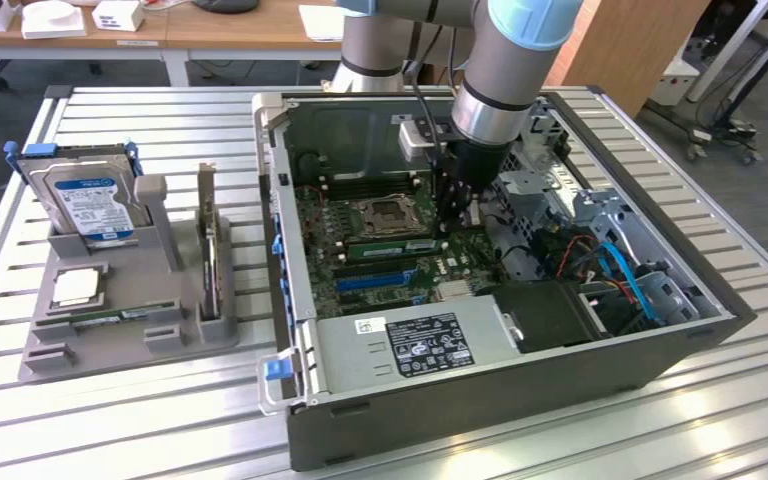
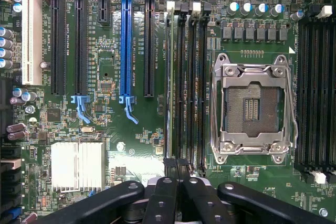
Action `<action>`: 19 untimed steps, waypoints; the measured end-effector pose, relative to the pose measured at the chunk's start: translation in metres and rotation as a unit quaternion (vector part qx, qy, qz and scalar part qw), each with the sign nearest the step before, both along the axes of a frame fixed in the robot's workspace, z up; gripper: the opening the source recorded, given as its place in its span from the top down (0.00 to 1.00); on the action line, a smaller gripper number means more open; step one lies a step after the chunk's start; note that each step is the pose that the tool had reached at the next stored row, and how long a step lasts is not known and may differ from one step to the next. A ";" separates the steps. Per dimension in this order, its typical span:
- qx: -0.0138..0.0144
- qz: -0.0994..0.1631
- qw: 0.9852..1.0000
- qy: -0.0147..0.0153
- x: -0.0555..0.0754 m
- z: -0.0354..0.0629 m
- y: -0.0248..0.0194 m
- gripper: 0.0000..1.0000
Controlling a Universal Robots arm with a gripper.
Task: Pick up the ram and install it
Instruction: 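Press down the ram until it locks into place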
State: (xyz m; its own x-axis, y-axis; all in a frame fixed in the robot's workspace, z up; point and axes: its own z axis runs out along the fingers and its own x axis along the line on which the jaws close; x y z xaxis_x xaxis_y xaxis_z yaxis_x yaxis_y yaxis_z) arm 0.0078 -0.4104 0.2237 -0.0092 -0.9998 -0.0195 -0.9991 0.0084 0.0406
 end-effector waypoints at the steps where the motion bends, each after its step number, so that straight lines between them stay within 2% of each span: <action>1: 0.000 0.000 1.000 0.000 0.000 0.0000 0.0000 0.90; 19: 0.000 0.000 1.000 0.000 0.000 -0.0009 0.0000 0.90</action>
State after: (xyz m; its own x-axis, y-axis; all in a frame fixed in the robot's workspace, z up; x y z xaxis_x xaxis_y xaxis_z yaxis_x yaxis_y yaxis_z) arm 0.0078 -0.4104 0.2228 -0.0093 -0.9998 -0.0194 -0.9991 0.0085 0.0406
